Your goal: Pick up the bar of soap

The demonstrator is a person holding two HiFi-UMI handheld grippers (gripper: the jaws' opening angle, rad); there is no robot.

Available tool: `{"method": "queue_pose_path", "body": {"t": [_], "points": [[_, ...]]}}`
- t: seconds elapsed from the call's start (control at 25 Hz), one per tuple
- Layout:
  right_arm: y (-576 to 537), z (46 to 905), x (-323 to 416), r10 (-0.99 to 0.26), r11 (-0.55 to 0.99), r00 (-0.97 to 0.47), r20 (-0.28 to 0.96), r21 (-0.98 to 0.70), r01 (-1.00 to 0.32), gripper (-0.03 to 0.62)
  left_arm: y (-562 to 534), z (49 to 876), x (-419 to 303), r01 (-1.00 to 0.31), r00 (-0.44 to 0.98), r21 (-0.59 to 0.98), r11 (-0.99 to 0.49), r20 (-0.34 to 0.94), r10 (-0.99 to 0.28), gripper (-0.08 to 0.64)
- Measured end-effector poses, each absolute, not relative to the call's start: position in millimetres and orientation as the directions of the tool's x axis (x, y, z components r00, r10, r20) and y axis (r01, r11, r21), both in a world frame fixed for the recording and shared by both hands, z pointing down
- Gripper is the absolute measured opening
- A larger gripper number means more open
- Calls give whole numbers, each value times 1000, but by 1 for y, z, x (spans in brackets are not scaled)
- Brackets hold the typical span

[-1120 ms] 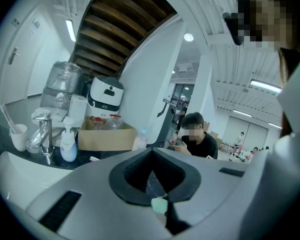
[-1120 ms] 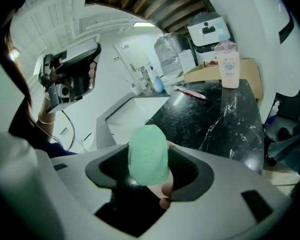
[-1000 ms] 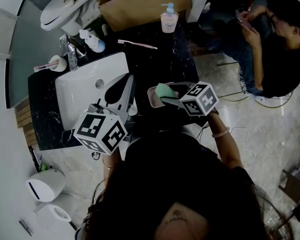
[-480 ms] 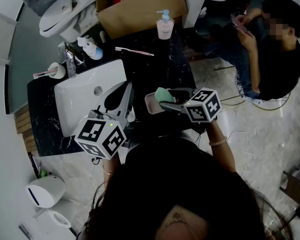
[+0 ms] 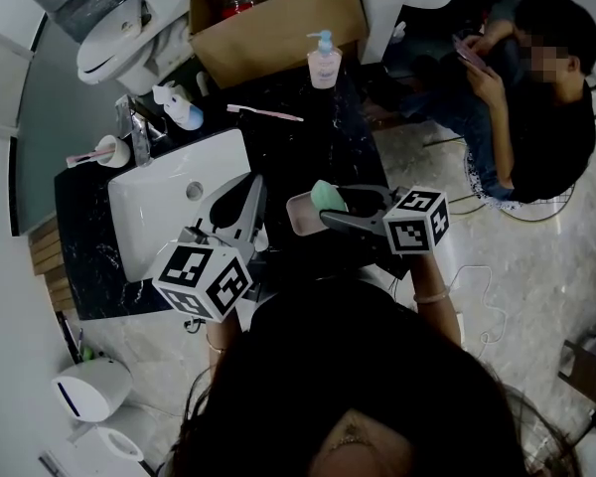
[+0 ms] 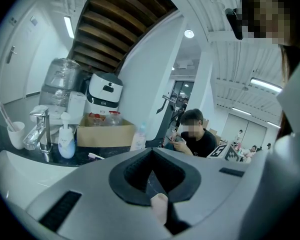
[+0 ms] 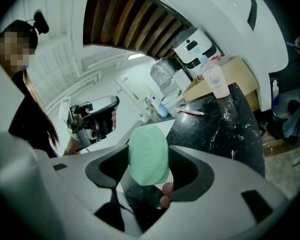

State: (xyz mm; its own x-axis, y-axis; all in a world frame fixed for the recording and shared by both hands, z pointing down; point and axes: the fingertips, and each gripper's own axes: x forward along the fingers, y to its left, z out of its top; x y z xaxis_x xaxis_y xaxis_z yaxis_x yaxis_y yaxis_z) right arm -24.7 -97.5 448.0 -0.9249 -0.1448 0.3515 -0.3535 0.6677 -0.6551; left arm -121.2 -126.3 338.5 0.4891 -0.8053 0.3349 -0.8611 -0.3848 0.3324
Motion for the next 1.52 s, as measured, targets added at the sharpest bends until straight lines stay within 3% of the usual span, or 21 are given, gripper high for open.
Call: {"method": "queue_pose_path", "body": {"t": [1.52], "points": [[-88,359,-18,-150,721,-988,20,-682,-123,249,-102,341,-84,-771,637,342,-538,382,-670,-3]]}}
